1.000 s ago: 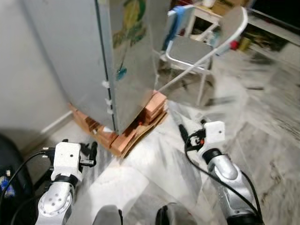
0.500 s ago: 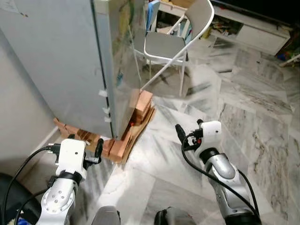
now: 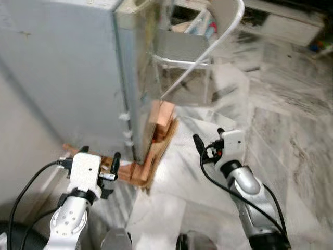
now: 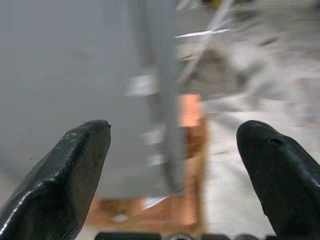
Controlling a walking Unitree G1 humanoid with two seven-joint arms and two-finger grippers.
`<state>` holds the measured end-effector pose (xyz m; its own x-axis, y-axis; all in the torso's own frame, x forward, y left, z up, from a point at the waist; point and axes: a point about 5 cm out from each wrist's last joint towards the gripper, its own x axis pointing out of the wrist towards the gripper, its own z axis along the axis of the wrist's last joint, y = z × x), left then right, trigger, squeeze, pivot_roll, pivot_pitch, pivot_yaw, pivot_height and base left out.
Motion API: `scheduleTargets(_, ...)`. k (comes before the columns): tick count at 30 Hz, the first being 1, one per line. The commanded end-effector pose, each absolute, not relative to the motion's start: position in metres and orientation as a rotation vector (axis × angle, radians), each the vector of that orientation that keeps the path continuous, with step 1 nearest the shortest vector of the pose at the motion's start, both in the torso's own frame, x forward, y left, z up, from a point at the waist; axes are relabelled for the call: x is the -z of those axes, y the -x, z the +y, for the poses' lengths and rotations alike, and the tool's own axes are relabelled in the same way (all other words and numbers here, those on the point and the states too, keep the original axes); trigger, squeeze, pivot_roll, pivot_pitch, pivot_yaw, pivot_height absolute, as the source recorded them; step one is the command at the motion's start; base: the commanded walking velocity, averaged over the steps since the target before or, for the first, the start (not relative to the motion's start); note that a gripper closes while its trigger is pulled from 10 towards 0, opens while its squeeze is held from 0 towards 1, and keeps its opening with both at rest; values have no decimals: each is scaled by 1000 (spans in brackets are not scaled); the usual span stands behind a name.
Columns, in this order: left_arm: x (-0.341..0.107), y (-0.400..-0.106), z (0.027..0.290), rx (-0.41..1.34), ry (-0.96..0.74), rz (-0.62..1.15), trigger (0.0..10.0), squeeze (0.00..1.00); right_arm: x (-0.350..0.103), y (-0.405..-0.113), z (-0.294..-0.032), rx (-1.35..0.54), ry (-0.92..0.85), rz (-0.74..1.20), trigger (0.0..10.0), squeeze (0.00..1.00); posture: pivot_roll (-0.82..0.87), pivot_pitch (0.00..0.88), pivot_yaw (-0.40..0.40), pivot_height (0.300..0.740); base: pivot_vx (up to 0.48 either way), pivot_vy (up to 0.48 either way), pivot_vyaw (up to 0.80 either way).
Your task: Restocking fridge
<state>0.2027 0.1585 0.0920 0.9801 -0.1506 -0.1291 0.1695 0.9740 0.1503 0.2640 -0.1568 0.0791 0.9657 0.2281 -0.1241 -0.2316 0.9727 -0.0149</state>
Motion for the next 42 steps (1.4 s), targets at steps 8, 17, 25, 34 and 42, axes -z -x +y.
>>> scheduleTargets(8,-92,-200,159,172,-146,121,10000,0,-79,-264,-156,-225,32,121,10000,0,165,116,-69,740,0,0,-800)
scheduleTargets(17,-95,-203,161,161,-144,104,10000,0,-80,-265,-155,-227,30,116,10000,0,165,111,-66,740,443,0,-378)
scheduleTargets(25,-101,-202,182,-48,-150,65,10000,0,-82,-261,-162,-206,32,108,10000,0,154,119,-70,740,363,0,0)
scheduleTargets(34,-96,-199,190,-148,-136,86,10000,0,-80,-257,-164,-218,31,126,10000,0,147,132,-77,740,161,0,0)
scheduleTargets(42,-108,-210,220,-315,-163,21,10000,0,-84,-254,-162,-246,31,115,10000,0,140,139,-76,740,0,0,0)
